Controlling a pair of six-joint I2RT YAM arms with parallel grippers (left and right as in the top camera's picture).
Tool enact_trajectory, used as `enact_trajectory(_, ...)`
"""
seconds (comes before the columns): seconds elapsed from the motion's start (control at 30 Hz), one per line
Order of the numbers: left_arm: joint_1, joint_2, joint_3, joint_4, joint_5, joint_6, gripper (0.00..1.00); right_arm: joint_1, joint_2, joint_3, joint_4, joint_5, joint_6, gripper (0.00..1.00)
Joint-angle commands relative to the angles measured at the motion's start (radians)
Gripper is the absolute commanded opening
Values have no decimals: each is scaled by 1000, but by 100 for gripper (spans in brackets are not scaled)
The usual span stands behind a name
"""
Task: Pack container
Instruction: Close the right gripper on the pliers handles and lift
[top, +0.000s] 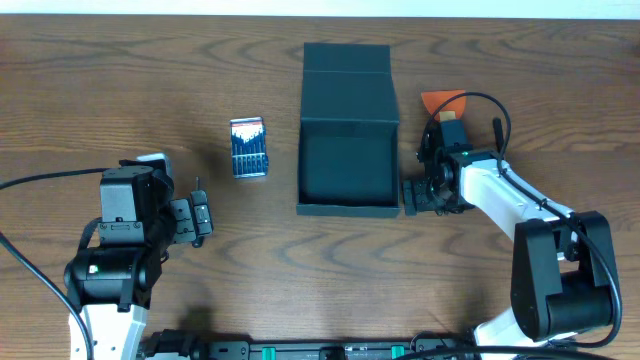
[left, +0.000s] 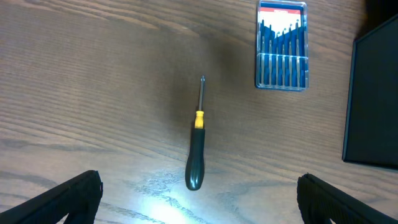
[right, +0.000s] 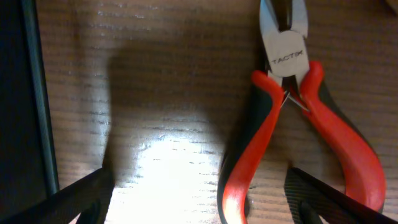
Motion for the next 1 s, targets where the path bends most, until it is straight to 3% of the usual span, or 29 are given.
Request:
enact_trajectory(0.0,-4,-3,23,-3,-1,-6,99,7,56,-8,10,5,12,83)
enact_trajectory(0.3,-4,-3,23,-3,-1,-6,99,7,84,-8,26,5,13,54)
enact_trajectory(0.43,-4,-3,23,-3,-1,-6,98,7,84,-8,26,5,13,36)
enact_trajectory(0.5,-4,-3,23,-3,-1,-6,99,7,84,-8,26,5,13,35)
enact_trajectory(0.73,-4,-3,23,-3,-1,-6,98,7,84,-8,26,5,16,14)
enact_trajectory(0.97,-4,-3,23,-3,-1,-6,99,7,84,-8,26,5,24,1)
